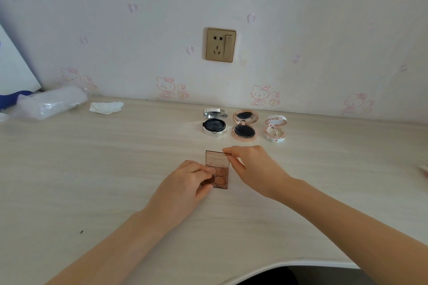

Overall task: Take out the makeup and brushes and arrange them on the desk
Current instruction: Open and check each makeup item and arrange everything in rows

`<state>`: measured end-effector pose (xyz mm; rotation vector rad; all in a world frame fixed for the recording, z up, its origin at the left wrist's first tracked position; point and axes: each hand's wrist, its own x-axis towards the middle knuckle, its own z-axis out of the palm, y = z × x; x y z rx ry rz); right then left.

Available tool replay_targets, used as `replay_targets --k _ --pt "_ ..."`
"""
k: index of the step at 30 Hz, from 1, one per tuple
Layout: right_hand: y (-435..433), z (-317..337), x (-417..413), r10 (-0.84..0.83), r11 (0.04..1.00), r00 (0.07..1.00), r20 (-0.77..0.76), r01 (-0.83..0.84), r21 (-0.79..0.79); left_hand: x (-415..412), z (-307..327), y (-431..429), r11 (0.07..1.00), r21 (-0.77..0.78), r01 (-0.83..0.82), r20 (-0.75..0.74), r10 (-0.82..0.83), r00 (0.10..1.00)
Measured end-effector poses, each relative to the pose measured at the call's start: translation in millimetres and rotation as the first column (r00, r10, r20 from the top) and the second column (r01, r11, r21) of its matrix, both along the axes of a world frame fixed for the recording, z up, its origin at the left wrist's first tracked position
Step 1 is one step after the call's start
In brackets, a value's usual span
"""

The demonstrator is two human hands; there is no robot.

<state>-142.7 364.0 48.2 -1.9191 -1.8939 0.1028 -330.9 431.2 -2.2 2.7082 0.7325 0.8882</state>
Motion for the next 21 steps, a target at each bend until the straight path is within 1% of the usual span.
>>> replay_targets --k 5,7,9,11,21 --pt "3 -2 2 0.031 0.999 0.995 -0.09 -0.029 0.023 5 4 -2 0.999 0.015 -0.031 -0.006 0.031 1.0" --pt "9 -2 2 0.023 1.0 0.994 -0.111 -0.022 0.015 7 4 1 0.999 -0.013 -0.043 0.013 0.043 0.999" --pt "17 0 3 0.006 1.0 0.988 -0.157 -0.006 0.001 9 3 6 0.998 -0.042 -0.048 0.032 0.049 0.998" --pt "26 2 4 -0.014 1.0 0.977 -0.211 0.01 -0.02 12 3 11 0.998 -0.041 -0.053 0.045 0.055 0.997" --pt "71 9 11 -0.152 0.987 0.92 -0.362 0.124 -0.101 31 3 44 0.993 -0.079 -0.092 0.062 0.097 0.993"
